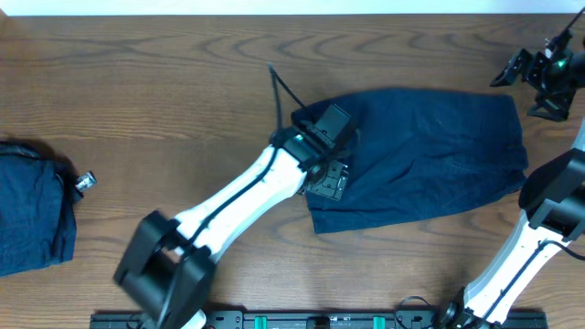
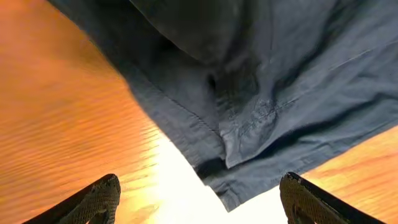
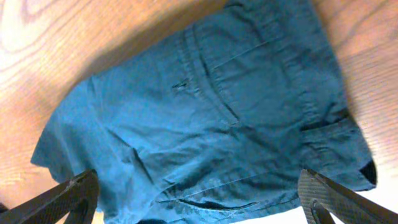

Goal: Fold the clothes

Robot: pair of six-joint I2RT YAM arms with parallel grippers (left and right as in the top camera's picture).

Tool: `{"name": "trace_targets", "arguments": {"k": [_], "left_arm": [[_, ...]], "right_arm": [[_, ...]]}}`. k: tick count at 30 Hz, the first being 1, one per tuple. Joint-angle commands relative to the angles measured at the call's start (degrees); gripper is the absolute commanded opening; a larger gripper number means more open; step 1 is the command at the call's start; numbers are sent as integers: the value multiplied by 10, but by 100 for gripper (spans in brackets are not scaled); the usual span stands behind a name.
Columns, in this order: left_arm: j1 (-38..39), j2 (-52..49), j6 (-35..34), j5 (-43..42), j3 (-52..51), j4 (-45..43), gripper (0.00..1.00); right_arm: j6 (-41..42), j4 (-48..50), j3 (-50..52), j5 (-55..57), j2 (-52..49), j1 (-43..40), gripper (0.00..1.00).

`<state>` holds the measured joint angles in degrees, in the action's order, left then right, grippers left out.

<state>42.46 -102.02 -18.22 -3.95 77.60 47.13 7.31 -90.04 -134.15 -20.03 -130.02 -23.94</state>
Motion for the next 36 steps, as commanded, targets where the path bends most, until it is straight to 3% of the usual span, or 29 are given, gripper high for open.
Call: {"name": "trace_targets", "arguments": {"k": [1, 11, 14, 19, 20, 21, 23, 24, 27, 33, 36], "left_arm": [[0, -44, -5, -46, -5, -12, 82], [0, -93, -9, -111, -5, -53, 82], [0, -98, -10, -136, -5, -71, 73], [9, -105, -21, -141, -5, -90, 71], [11, -108, -20, -141, -5, -91, 68], [12, -110, -20, -141, -5, -91, 58], [13, -112, -21, -141, -5, -91, 15], [13, -112, -21, -141, -5, -90, 6], [13, -111, -31, -140, -5, -82, 6], [13, -108, -31, -139, -5, 6, 6], [17, -106, -17, -129, -5, 66, 6]], "right_arm": [[-14, -5, -12, -10, 11, 9, 99], [-18, -10, -12, -10, 11, 12, 99], [-18, -10, -12, -10, 11, 15, 99], [-18, -10, -12, -10, 11, 18, 99], [-18, -10, -12, -10, 11, 19, 99], [-18, -10, -12, -10, 11, 19, 99], [-18, -10, -12, -10, 11, 20, 99], [-18, -10, -12, -10, 11, 21, 99], [-18, -10, -12, -10, 11, 22, 99], [-18, -7, -12, -3, 11, 23, 73], [-18, -6, -11, 2, 11, 23, 76]]}}
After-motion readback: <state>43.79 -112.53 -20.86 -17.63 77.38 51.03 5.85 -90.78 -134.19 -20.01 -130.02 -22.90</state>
